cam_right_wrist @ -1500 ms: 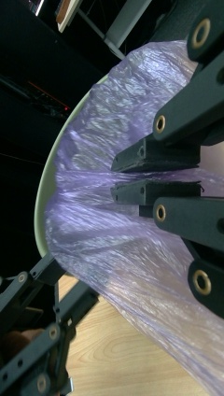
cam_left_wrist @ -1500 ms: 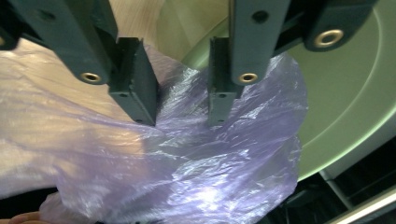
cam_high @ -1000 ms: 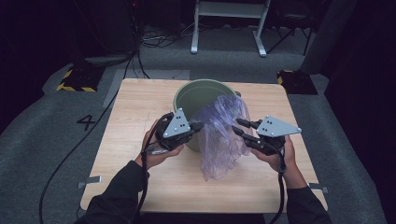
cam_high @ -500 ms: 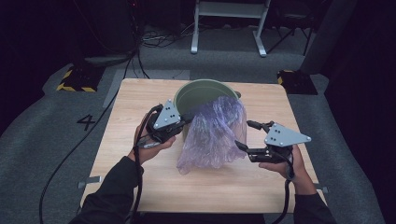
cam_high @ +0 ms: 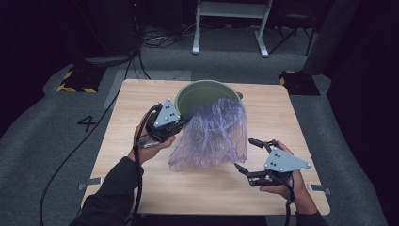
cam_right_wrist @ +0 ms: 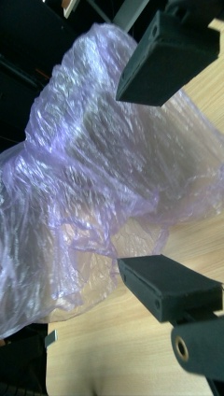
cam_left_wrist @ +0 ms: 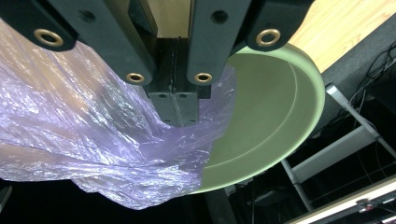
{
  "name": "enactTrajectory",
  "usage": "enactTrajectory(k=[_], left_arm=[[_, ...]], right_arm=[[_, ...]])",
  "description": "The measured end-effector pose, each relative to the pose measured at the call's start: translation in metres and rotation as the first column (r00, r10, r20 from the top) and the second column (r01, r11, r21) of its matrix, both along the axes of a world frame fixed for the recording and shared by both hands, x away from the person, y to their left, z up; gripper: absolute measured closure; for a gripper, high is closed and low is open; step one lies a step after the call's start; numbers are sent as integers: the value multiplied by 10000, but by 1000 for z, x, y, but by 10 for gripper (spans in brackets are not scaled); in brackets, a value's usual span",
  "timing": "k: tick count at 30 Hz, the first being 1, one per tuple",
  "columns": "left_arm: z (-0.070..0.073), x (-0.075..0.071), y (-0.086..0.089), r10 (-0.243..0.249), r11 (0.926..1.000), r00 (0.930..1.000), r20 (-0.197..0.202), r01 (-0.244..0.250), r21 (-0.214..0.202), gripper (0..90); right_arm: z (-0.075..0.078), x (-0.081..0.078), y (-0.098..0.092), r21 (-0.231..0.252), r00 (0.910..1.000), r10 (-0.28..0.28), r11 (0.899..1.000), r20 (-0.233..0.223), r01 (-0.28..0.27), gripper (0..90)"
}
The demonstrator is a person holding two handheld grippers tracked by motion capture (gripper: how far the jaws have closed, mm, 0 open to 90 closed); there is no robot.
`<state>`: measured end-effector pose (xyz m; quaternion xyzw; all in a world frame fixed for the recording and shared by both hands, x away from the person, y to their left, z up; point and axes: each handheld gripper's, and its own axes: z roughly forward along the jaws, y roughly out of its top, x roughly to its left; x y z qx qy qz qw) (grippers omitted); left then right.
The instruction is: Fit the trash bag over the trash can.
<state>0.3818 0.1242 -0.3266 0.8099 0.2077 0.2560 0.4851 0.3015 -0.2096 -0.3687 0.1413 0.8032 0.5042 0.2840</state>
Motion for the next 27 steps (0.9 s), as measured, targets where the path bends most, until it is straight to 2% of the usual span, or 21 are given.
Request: enactTrajectory(k=[3,4,6,7,11,14,15,16,19,22,24,27], left_arm=[[-1,1,0,2,10000,10000,-23,-2,-6,898],[-1,0,0,9,10000,10000,-40,-9,-50,898],[-1,1,2,41,10000,10000,-33,-41,-60,897],[-1,1,3,71,9999,10000,-48,-71,-156,880],[0,0,7,91,9994,10000,-12,-92,-321,819],[0,-1,10,60,9992,10000,2,-60,-386,786],[0,-1,10,60,9992,10000,2,-60,-386,770],[0,-2,12,107,9991,9999,3,-107,-402,720],[2,-6,15,344,9985,9994,55,-342,-437,535],[3,-16,20,368,9973,9991,224,-353,-649,424],[4,-23,21,157,9967,9996,246,-137,-803,332],[4,-32,22,-320,9961,9994,145,331,-816,261]], right_arm=[[-10,2,13,-151,9997,-184,9997,144,186,189],[-11,3,16,-8,9997,-188,9998,186,188,237],[-11,5,18,182,9989,-237,9996,410,230,430],[-11,6,19,222,9980,-272,9994,579,259,486],[-6,14,20,385,9964,-361,9987,764,333,711],[-2,19,19,492,9957,-368,9983,848,327,826],[-2,19,19,492,9957,-368,9983,848,327,826],[2,22,19,514,9962,-317,9983,813,276,871],[8,26,20,587,9958,-404,9976,823,356,888],[14,29,19,731,9950,-580,9960,816,521,891],[18,31,19,794,9948,-646,9951,789,583,891],[22,34,18,861,9936,-837,9933,762,771,892]])
